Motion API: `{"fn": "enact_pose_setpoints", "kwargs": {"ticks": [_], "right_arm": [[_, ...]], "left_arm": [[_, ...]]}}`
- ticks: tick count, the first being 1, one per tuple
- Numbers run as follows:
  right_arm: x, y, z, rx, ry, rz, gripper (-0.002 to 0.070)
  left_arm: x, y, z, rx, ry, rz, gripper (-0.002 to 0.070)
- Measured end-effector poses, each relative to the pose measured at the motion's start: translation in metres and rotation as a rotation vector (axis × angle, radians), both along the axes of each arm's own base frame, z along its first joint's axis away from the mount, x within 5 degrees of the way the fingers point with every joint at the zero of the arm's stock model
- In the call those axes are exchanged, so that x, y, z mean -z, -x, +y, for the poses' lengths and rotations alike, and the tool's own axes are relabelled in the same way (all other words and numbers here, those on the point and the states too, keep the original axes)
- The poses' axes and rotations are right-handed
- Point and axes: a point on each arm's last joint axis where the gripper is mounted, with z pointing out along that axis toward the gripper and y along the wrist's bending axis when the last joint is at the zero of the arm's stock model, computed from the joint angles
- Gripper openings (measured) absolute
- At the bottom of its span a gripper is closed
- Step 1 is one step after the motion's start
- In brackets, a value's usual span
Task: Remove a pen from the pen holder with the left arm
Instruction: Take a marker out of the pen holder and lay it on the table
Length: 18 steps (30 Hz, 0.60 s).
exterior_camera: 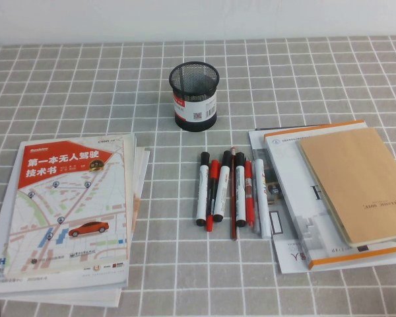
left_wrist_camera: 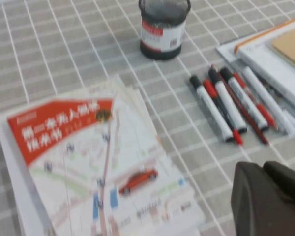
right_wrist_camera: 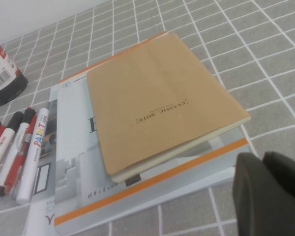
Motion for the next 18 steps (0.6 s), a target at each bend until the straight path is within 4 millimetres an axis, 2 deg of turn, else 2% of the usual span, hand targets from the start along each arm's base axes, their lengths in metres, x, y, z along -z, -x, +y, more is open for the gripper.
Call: {"fn": "enact_pose_setpoints", "kwargs": {"ticks": [4, 7, 11, 18], "right_arm": [[0.000, 0.000, 0.000, 0.000, 0.000, 0.000, -0.0013], [0.000, 0.000, 0.000, 0.000, 0.000, 0.000, -0.0013], [0.000, 0.000, 0.000, 0.000, 0.000, 0.000, -0.0013], [0.000, 0.000, 0.000, 0.000, 0.000, 0.000, -0.0013]], "left_arm": [[0.032, 0.029, 0.015, -0.010, -0.014, 0.051, -0.0002], [0.045, 0.046, 0.025, -0.025, -0.045, 0.070, -0.0002], [0.049, 0.063, 0.034, -0.046, -0.021, 0.064, -0.0002], [0.050, 0.070, 0.042, -0.071, -0.036, 0.023, -0.0003]]}}
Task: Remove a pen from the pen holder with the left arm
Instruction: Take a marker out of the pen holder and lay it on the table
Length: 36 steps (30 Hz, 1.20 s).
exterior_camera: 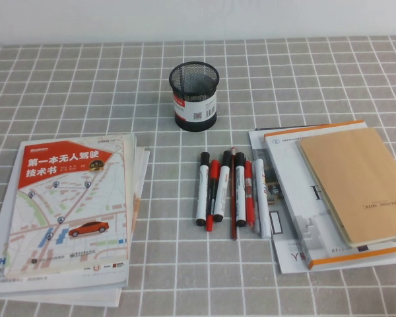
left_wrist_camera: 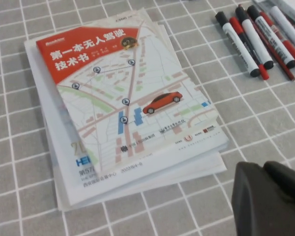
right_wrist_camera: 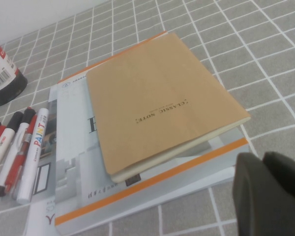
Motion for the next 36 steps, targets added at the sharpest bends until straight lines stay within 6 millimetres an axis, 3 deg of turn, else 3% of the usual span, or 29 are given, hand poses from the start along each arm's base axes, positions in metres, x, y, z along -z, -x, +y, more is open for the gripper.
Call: {"fn": "enact_pose_setpoints", "kwargs": {"ticks": [6, 11, 14, 19, 27, 36], "right_arm": [[0.000, 0.000, 0.000, 0.000, 0.000, 0.000, -0.0013], [0.000, 0.000, 0.000, 0.000, 0.000, 0.000, -0.0013], [0.000, 0.000, 0.000, 0.000, 0.000, 0.000, -0.0013], [0.000, 0.000, 0.000, 0.000, 0.000, 0.000, -0.0013], [0.000, 0.000, 0.000, 0.000, 0.000, 0.000, -0.0013], [0.000, 0.000, 0.000, 0.000, 0.000, 0.000, -0.0013]], "left_arm": [[0.026, -0.008, -0.002, -0.015, 0.037, -0.148, -0.0003], [0.063, -0.014, -0.005, -0.055, 0.121, -0.372, -0.0003], [0.091, -0.020, -0.007, -0.102, 0.141, -0.386, -0.0003], [0.122, -0.029, -0.007, -0.193, 0.143, -0.329, -0.0003], [0.155, -0.037, -0.005, -0.274, 0.137, -0.330, -0.0003], [0.157, -0.039, 0.000, -0.369, 0.129, -0.354, -0.0003]]}}
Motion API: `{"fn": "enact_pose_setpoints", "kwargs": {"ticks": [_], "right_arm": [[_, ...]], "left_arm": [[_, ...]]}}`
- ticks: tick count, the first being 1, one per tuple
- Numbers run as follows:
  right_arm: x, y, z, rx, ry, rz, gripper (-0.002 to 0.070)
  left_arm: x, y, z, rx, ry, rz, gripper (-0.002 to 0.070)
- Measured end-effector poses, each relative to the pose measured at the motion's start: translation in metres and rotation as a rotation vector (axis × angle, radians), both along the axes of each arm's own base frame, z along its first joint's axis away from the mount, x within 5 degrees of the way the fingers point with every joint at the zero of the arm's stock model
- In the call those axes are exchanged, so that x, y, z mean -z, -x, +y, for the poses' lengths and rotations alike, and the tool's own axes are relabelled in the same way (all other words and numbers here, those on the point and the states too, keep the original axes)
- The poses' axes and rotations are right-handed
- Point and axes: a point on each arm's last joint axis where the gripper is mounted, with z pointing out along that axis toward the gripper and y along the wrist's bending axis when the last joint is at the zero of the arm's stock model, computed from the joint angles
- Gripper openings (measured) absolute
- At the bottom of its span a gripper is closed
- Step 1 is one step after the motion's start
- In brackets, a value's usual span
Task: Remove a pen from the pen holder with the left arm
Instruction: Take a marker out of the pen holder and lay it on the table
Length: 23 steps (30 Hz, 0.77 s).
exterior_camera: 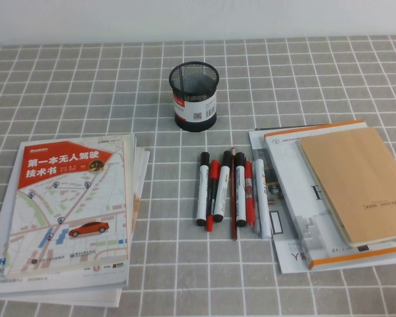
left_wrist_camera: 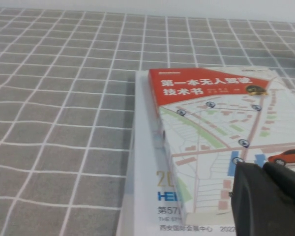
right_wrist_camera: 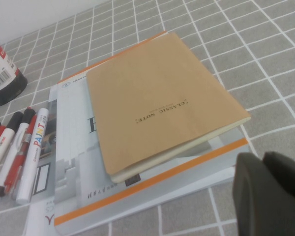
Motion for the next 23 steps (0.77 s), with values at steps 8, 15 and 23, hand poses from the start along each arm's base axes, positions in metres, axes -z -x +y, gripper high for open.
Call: {"fn": "enact_pose_setpoints", "kwargs": {"ticks": [8, 15, 23], "right_arm": [[0.0000, 0.0000, 0.0000, 0.000, 0.000, 0.000, -0.0013], [0.0000, 0.0000, 0.0000, 0.000, 0.000, 0.000, -0.0013], [0.0000, 0.0000, 0.0000, 0.000, 0.000, 0.000, -0.0013]], "left_arm": [[0.0053, 0.0014, 0.0024, -0.018, -0.059, 0.059, -0.0003], [0.0055, 0.0015, 0.0025, -0.015, -0.075, 0.061, -0.0003], [0.0055, 0.0015, 0.0022, -0.013, -0.069, 0.061, -0.0003]]}}
